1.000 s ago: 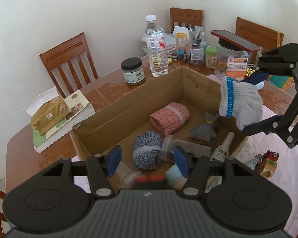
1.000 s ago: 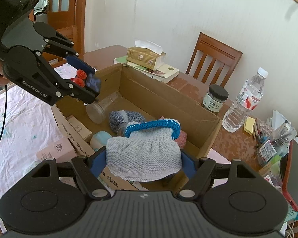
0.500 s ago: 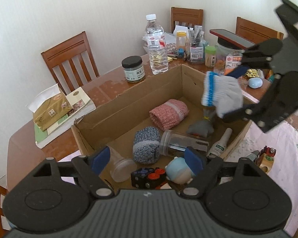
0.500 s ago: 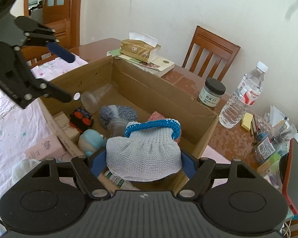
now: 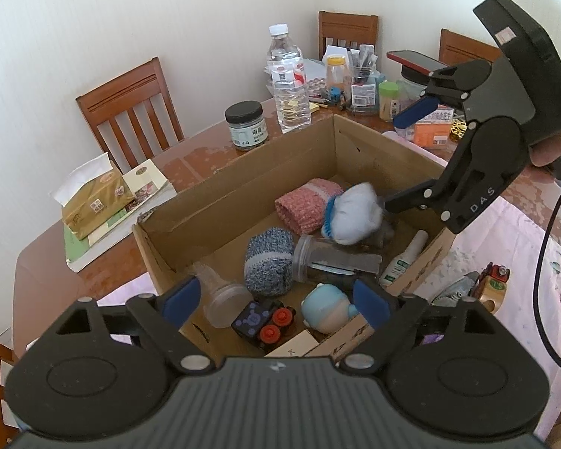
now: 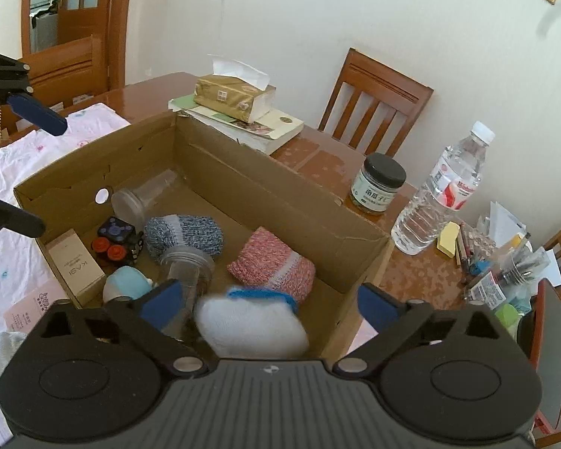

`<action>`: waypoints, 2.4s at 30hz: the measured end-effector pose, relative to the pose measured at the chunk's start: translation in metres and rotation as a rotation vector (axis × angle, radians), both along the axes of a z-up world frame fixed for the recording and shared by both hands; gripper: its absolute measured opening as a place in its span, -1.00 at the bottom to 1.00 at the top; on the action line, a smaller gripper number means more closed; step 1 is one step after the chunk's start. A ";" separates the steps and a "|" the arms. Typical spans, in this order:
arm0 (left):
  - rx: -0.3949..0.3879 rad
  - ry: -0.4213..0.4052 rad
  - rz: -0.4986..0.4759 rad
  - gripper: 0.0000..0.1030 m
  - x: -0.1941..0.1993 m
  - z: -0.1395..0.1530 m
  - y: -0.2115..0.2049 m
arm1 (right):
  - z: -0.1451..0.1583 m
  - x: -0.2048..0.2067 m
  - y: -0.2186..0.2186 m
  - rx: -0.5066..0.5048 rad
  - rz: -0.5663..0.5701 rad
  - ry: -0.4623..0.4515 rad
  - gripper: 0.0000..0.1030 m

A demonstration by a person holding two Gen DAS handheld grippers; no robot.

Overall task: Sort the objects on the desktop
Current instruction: 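Open both tools to drop the toy train and glove into the box, then withdraw both open tools from the box back over the table, then lower the left tool to the white knit cap while the right tool moves toward the red toy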

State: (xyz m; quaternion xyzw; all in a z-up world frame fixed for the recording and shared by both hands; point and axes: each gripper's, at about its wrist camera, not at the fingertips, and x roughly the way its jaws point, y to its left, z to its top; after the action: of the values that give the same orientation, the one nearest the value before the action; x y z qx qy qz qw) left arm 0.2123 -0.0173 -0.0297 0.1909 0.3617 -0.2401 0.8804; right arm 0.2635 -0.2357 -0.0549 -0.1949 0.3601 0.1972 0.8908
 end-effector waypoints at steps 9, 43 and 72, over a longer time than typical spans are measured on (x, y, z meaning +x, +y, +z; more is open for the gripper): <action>0.001 0.019 -0.012 0.83 -0.004 -0.004 -0.005 | -0.002 -0.008 -0.006 0.001 -0.016 0.014 1.00; -0.034 0.029 -0.014 0.84 -0.062 -0.004 -0.013 | 0.008 -0.072 -0.013 0.047 -0.050 0.010 1.00; 0.005 0.072 0.021 0.84 -0.112 -0.071 -0.037 | -0.032 -0.160 -0.021 0.113 -0.186 0.120 1.00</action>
State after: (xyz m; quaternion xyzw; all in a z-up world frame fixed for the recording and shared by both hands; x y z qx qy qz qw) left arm 0.1007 -0.0540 -0.1005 0.1805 0.3957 -0.2365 0.8689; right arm 0.1035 -0.2566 -0.0873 -0.0977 0.4176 0.1449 0.8917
